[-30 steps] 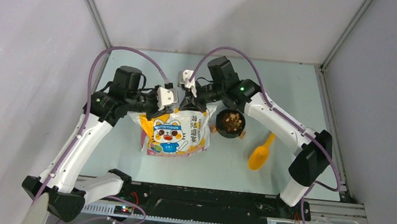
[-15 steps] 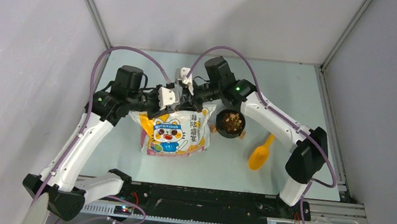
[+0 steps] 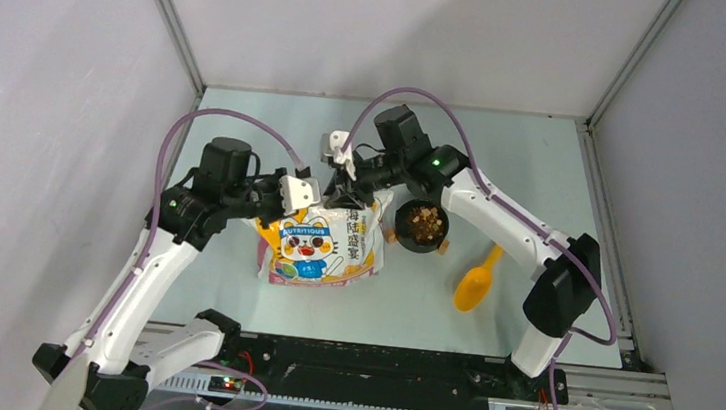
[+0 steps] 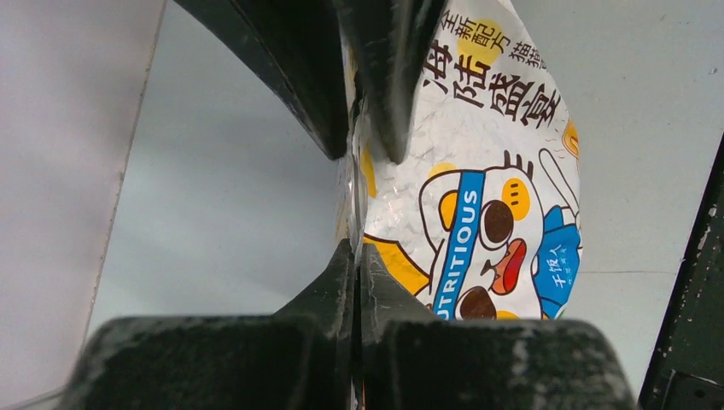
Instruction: Serve the pet food
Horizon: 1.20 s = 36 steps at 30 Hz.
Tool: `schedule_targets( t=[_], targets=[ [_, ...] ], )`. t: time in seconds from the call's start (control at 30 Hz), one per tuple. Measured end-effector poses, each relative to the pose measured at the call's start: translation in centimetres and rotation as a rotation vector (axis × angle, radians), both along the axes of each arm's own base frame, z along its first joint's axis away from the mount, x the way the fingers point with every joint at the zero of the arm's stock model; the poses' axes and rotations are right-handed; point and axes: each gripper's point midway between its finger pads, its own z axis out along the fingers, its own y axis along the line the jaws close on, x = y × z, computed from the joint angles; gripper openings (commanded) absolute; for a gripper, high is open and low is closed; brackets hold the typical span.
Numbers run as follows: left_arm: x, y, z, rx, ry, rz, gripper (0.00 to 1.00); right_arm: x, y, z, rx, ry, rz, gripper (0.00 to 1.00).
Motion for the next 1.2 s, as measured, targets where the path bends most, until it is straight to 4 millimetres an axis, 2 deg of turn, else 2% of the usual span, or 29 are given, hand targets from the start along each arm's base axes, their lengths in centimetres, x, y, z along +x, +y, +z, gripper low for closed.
schedule_targets(
  t=[0.03,0.07,0.1,0.17,0.23,0.27,0.3,0.33,0.43,0.5,0.57,0.63,0.67,0.7,0.73,0.77,0.8,0.87,0.97,1.03,1.07,1.1,1.13,1.2],
  targets=[
    [0.0,0.1,0.0,-0.003,0.000,0.005,0.00,0.1,-0.3,-0.2,-0.015,-0.012,-0.004,0.38],
    [0.0,0.1,0.0,-0.006,0.002,0.010,0.00,0.2,-0.6,-0.5,-0.030,-0.025,-0.009,0.32],
    [-0.1,0.1,0.1,-0.009,0.003,0.014,0.00,0.4,-1.0,-0.6,-0.044,-0.045,-0.016,0.07],
    [-0.1,0.2,0.1,-0.013,0.007,0.020,0.00,0.8,-1.9,-0.8,-0.072,-0.089,-0.021,0.00],
    [-0.1,0.1,0.2,-0.019,0.006,0.022,0.00,0.6,-2.7,-0.9,-0.091,-0.094,-0.013,0.03],
    [-0.1,0.0,0.2,-0.023,0.007,0.020,0.00,0.6,-2.9,-0.9,-0.094,-0.098,-0.007,0.13],
    [-0.1,0.0,0.3,-0.026,0.008,0.017,0.00,0.6,-3.0,-0.9,-0.094,-0.099,-0.002,0.31],
    [-0.1,0.0,0.3,-0.027,0.008,0.017,0.00,0.7,-3.1,-0.9,-0.094,-0.101,-0.001,0.34],
    [-0.1,0.2,0.2,-0.023,0.012,0.028,0.00,2.1,-5.4,-0.6,-0.121,-0.114,-0.069,0.19],
    [0.0,0.3,0.2,-0.020,0.011,0.033,0.00,2.7,-7.2,-0.1,-0.129,-0.110,-0.109,0.01],
    [0.1,0.4,0.2,-0.017,0.008,0.037,0.00,2.8,-8.6,0.5,-0.135,-0.103,-0.131,0.00],
    [0.1,0.3,0.3,-0.020,0.008,0.034,0.00,2.6,-9.2,0.7,-0.131,-0.093,-0.124,0.15],
    [0.1,0.2,0.3,-0.020,0.009,0.033,0.00,2.6,-9.2,0.7,-0.128,-0.091,-0.120,0.27],
    [0.1,0.3,0.3,-0.018,0.011,0.034,0.06,2.8,-9.4,0.6,-0.130,-0.093,-0.124,0.26],
    [0.1,0.4,0.2,-0.013,0.013,0.040,0.11,3.0,-9.7,0.6,-0.135,-0.094,-0.137,0.04],
    [0.1,0.5,0.2,-0.010,0.013,0.044,0.21,3.3,-10.3,0.6,-0.138,-0.100,-0.156,0.01],
    [0.2,0.6,0.2,-0.008,0.009,0.048,0.25,3.5,-10.9,0.6,-0.140,-0.108,-0.166,0.00],
    [0.5,1.1,0.4,0.006,0.001,0.078,0.29,3.6,-11.7,0.6,-0.151,-0.112,-0.180,0.00],
    [0.6,2.1,0.7,0.029,-0.013,0.121,0.30,3.6,-11.8,0.5,-0.156,-0.125,-0.173,0.00],
    [0.4,2.7,0.4,0.057,-0.012,0.141,0.27,3.6,-11.9,0.4,-0.157,-0.134,-0.169,0.00],
    [0.3,3.1,0.3,0.071,-0.012,0.149,0.17,3.5,-11.9,0.4,-0.158,-0.137,-0.167,0.03],
    [0.2,3.6,0.1,0.088,-0.011,0.161,0.12,3.5,-12.0,0.3,-0.158,-0.140,-0.165,0.09],
    [0.1,4.0,-0.1,0.101,-0.007,0.169,0.04,3.4,-12.0,0.3,-0.158,-0.144,-0.164,0.21],
    [-0.3,4.6,-0.3,0.122,-0.003,0.178,0.01,3.3,-11.9,0.4,-0.154,-0.154,-0.159,0.34]
  ],
)
